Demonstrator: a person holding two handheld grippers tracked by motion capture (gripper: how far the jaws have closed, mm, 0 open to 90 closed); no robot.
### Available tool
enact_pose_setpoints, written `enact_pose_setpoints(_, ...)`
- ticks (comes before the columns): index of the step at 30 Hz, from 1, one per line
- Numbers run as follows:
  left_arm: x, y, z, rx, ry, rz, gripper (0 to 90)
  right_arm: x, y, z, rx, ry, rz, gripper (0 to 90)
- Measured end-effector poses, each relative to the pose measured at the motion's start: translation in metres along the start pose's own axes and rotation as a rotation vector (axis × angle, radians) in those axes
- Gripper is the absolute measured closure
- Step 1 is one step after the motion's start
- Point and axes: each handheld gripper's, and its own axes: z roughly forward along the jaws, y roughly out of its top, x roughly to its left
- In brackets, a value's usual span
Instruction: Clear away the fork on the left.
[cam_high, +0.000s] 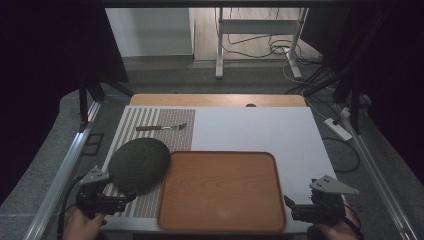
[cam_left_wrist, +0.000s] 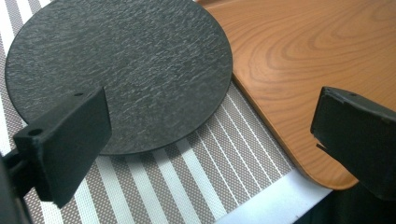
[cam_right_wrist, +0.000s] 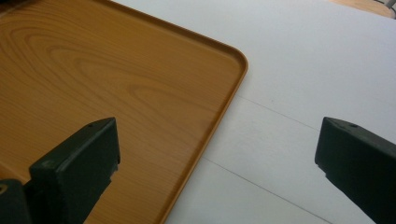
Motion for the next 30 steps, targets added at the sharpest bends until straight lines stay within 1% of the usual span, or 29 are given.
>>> enact_pose_setpoints(3, 0.003, 0.003, 0.003, 0.006, -0.002, -0.006, 0.0, 0.000, 0.000, 0.000, 0.001, -0.004, 0.006, 0.4)
enact_pose_setpoints(7, 0.006, 0.006, 0.007, 0.013, 0.001, 0.007, 0.0, -0.001, 0.000, 0.000, -0.003, -0.001, 0.018, 0.4)
enact_pose_setpoints(10, 0.008, 0.009, 0.011, 0.020, 0.006, 0.015, 0.0, -0.001, 0.000, 0.000, -0.003, -0.001, 0.017, 0.4)
enact_pose_setpoints(16, 0.014, 0.016, 0.019, 0.018, -0.009, 0.015, 0.0, -0.002, 0.000, -0.001, -0.005, -0.007, 0.024, 0.4)
enact_pose_setpoints(21, 0.019, 0.022, 0.026, 0.020, -0.022, 0.019, 0.0, -0.003, -0.001, -0.001, -0.012, 0.000, 0.029, 0.4)
enact_pose_setpoints(24, 0.020, 0.026, 0.032, 0.025, -0.029, 0.026, 0.0, -0.002, -0.001, -0.001, -0.014, 0.007, 0.024, 0.4)
enact_pose_setpoints(26, 0.022, 0.029, 0.035, 0.028, -0.033, 0.034, 0.0, -0.003, 0.000, -0.001, -0.007, 0.021, 0.021, 0.3)
enact_pose_setpoints(30, 0.026, 0.035, 0.041, 0.025, -0.038, 0.032, 0.0, -0.001, 0.000, -0.001, -0.013, 0.023, 0.000, 0.3)
